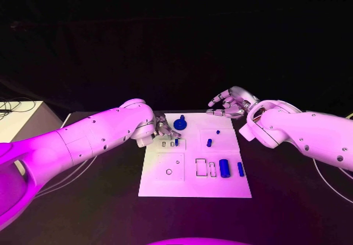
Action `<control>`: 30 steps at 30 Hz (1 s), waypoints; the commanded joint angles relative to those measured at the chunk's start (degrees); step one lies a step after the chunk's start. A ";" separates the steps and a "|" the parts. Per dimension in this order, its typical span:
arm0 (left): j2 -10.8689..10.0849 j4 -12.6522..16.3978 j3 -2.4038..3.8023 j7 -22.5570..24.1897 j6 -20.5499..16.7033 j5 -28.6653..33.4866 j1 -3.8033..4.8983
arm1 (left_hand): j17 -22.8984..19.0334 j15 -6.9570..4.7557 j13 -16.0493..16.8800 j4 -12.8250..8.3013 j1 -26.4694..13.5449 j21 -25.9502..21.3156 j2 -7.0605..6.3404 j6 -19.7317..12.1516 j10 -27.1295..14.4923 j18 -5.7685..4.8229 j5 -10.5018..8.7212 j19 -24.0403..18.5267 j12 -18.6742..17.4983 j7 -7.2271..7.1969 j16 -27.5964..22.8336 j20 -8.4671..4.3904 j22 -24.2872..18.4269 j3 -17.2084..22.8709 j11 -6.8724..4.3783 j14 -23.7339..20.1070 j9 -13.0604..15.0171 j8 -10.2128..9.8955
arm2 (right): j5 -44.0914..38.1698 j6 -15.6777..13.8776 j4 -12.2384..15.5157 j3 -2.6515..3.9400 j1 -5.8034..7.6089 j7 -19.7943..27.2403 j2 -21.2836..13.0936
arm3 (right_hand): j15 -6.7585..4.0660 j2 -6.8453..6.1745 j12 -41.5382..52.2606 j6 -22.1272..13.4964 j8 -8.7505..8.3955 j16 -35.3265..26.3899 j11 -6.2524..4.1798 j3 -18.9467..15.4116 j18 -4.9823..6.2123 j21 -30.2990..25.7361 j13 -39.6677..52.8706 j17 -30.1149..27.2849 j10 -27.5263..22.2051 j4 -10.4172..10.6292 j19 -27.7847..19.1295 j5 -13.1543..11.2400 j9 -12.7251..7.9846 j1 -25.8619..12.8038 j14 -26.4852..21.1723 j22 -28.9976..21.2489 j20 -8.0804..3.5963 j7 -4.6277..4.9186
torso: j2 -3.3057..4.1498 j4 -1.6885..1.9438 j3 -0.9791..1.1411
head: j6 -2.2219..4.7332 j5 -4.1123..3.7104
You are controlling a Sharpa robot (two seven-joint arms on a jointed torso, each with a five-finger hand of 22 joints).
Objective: Assemble the parts on the task board
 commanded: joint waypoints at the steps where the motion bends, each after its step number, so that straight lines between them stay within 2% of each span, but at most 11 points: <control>1: 0.72 -0.78 -0.02 -0.51 1.85 -1.06 0.23 | 15.07 0.42 -0.03 0.00 0.46 0.28 0.52 -0.43 -0.48 -0.39 0.02 0.03 -0.24 0.10 0.19 0.29 0.18 0.92 -0.02 5.96 0.13 -0.40 | -1.04 1.06 0.11 0.03 0.03 -0.65 0.00 | -0.12 -0.65 -0.17 -0.53 -0.04 0.24 0.01 0.12 0.40 -0.19 13.97 15.09 4.93 0.13 3.64 0.25 0.09 0.05 6.08 10.12 -0.36 -0.04 | 0.04 0.06 0.05 | -0.16 -0.05; 8: 2.02 -2.10 -0.08 -0.56 3.17 -0.74 0.28 | 15.07 0.42 -0.15 -0.02 0.74 0.30 0.53 -0.45 -0.59 -0.39 0.00 0.04 -0.33 0.10 0.19 0.30 0.22 1.26 -0.02 5.96 0.17 -0.43 | -1.20 1.08 0.22 0.03 0.03 -0.86 0.04 | -0.11 -0.68 -0.18 -0.61 -0.05 0.24 0.02 0.11 0.40 -0.20 13.97 15.09 4.92 0.16 3.63 0.25 0.11 0.00 6.08 10.12 -0.35 -0.02 | 0.15 0.04 -0.04 | -0.26 -0.30; 12: 2.58 -2.46 -0.15 -0.57 3.96 -0.46 0.28 | 15.07 0.42 -0.20 -0.03 0.79 0.35 0.46 -0.46 -0.63 -0.42 -0.01 0.10 -0.36 0.10 0.19 0.30 0.35 1.31 -0.02 5.96 0.18 -0.43 | -1.27 1.06 0.25 0.03 0.03 -0.93 0.08 | -0.11 -0.68 -0.18 -0.61 -0.05 0.24 0.02 0.11 0.40 -0.20 13.97 15.09 4.92 0.16 3.63 0.25 0.11 0.00 6.08 10.12 -0.35 -0.02 | 0.23 0.05 -0.01 | -0.36 -0.38; 19: 3.02 -3.21 -0.66 -0.58 4.47 -0.30 0.29 | 15.07 0.42 -0.39 -0.02 0.84 0.35 0.45 -0.45 -0.76 -0.42 -0.01 0.09 -0.48 0.10 0.19 0.30 0.34 1.38 -0.02 5.96 0.20 -0.43 | -1.35 1.05 0.44 0.03 0.03 -1.01 -0.02 | -0.10 -0.67 -0.17 -0.67 -0.06 0.24 0.03 0.11 0.40 -0.21 13.97 15.09 4.93 0.20 3.63 0.25 0.13 -0.05 6.08 10.11 -0.34 -0.01 | 0.17 0.18 -0.01 | -0.65 -0.54; 23: 3.15 -3.58 -0.96 -0.58 4.52 -0.26 0.29 | 15.07 0.42 -0.50 -0.02 0.92 0.37 0.47 -0.46 -0.84 -0.43 -0.01 0.11 -0.55 0.10 0.19 0.30 0.39 1.50 -0.02 5.96 0.21 -0.43 | -1.49 1.02 0.54 0.03 0.03 -1.06 -0.11 | -0.10 -0.67 -0.17 -0.67 -0.06 0.24 0.03 0.11 0.40 -0.21 13.97 15.09 4.93 0.20 3.63 0.25 0.13 -0.05 6.08 10.11 -0.34 -0.01 | 0.22 0.13 0.00 | -0.78 -0.54; 30: 3.32 -3.67 -1.15 -0.59 4.66 -0.15 0.28 | 15.07 0.43 -0.64 -0.03 1.21 0.37 0.53 -0.48 -0.97 -0.42 -0.01 0.09 -0.67 0.11 0.19 0.31 0.38 1.91 -0.02 5.96 0.27 -0.45 | -1.59 0.98 0.60 0.03 0.03 -1.11 -0.19 | -0.10 -0.67 -0.17 -0.67 -0.06 0.24 0.03 0.11 0.40 -0.21 13.97 15.09 4.93 0.20 3.63 0.25 0.13 -0.05 6.08 10.11 -0.34 -0.01 | 0.21 0.10 0.00 | -1.10 -0.66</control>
